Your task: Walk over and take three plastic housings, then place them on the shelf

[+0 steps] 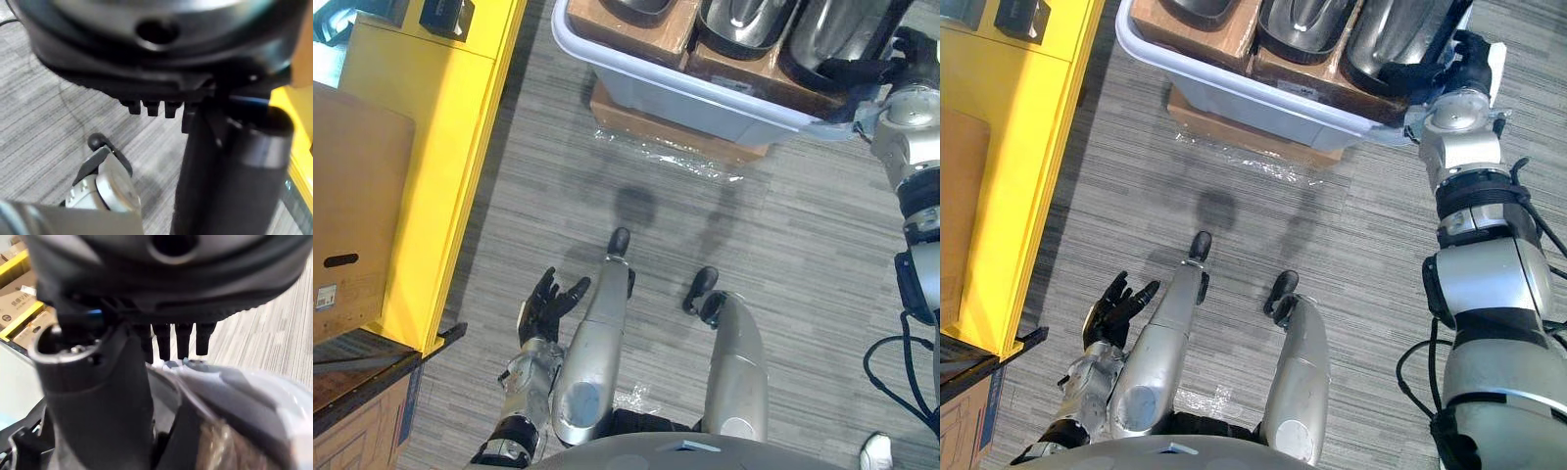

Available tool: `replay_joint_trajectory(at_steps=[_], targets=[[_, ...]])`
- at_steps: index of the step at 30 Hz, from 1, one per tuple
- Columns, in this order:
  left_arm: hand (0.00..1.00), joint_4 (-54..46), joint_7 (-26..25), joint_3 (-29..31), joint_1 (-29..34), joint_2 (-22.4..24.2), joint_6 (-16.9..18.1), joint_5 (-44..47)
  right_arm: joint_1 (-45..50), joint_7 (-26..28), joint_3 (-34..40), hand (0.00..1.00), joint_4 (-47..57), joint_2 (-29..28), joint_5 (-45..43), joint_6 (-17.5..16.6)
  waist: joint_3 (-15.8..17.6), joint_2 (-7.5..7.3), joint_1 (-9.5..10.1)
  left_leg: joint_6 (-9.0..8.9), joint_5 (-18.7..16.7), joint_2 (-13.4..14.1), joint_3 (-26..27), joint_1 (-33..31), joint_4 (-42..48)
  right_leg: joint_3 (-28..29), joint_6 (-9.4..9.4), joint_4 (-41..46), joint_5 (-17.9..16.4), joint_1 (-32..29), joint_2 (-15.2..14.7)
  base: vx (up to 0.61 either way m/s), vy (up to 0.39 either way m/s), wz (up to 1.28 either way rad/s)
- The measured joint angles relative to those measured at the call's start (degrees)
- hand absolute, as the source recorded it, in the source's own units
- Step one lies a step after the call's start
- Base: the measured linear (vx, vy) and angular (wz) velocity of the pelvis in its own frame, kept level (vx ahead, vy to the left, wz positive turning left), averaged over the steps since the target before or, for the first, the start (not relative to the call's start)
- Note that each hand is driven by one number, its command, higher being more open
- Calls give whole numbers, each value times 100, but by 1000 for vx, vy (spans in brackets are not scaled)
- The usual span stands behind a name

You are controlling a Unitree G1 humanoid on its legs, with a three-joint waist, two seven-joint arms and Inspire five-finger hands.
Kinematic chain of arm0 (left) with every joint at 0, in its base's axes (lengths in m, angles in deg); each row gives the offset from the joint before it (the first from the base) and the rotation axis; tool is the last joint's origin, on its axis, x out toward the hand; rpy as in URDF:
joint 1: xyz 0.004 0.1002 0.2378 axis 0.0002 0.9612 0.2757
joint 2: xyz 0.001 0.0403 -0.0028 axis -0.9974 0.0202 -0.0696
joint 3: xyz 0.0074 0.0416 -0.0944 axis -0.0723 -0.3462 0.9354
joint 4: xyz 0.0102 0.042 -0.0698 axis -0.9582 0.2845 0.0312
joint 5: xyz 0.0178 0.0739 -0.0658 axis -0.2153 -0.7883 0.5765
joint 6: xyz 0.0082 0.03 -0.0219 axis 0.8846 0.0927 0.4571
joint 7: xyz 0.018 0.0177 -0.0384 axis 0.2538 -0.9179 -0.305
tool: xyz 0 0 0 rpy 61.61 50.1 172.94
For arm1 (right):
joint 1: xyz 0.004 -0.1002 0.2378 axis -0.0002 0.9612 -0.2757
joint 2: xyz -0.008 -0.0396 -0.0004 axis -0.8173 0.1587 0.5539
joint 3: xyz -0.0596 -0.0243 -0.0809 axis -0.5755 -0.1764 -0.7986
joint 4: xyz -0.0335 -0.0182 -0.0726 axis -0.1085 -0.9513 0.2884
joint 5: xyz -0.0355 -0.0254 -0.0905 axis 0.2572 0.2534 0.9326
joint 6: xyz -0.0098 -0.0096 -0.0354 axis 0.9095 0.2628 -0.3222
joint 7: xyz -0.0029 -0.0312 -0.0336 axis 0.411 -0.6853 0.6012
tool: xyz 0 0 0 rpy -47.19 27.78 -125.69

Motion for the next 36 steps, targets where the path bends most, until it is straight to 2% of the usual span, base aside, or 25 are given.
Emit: replay_joint_trajectory(at_steps=[6,9,16,19,23,26,29,31,32,34,36], targets=[[100,91,28,-1,0,-15,51,40,-163,-21,-330,0,-401,21,-8,227,0,0,-25,-32,16,33,2,33,-6,-12,-23,-17,14,39,31,1,-38,-1],[100,106,15,-1,0,-17,55,38,-150,34,-618,0,-479,-5,59,218,-1,1,-24,-42,21,57,-22,108,-48,-56,-24,-83,16,142,53,18,-48,2],[100,150,6,-10,10,-9,56,41,138,-1,-564,0,-536,-85,231,124,-4,4,17,-49,28,72,-53,415,-249,-143,5,-368,41,521,81,44,-29,4],[100,144,-16,-11,19,-9,89,39,331,-110,-294,0,-512,-168,366,-24,-5,2,3,-47,29,93,-64,617,-336,-197,24,-560,71,773,111,74,-19,3],[100,-32,-41,-138,53,-35,122,200,585,-668,282,0,-109,-318,490,-219,-15,-14,-49,-47,28,165,-10,1054,-544,-231,36,-850,115,1231,172,70,-22,-2],[100,-521,-44,-400,39,-59,127,369,886,-989,715,0,375,-361,667,-393,-22,-32,-74,-49,33,264,62,1446,-760,-244,48,-1178,215,1635,260,52,-4,-10],[100,-1434,-43,-628,43,-138,42,527,1429,-1348,1426,0,1226,-584,817,-488,-71,-117,-177,-41,86,324,197,2092,-1179,-307,100,-1577,289,2236,274,61,-4,-10],[100,-2104,-57,-639,45,-193,-41,620,1831,-1563,1727,0,1768,-754,1023,-584,-240,-267,-257,-49,171,363,272,2414,-1529,-334,112,-1888,374,2515,309,118,-25,-7],[100,-2447,-106,-688,-27,-251,-110,617,2129,-1682,1907,0,2060,-811,1177,-659,-509,-367,-288,-59,231,393,286,2479,-1755,-350,114,-2138,451,2584,363,117,-28,-7],[100,-3074,-348,-747,-160,-431,-374,615,2402,-1815,2182,0,2345,-1004,1525,-749,-814,-521,-397,-73,353,443,334,2783,-2207,-350,120,-2626,638,2884,463,213,-32,-10],[100,-3395,-466,-737,-356,-512,-672,715,2550,-1838,2358,0,2480,-1072,1818,-785,-1035,-543,-499,-76,386,464,373,3019,-2447,-328,134,-3010,768,3155,523,183,-22,-12]])
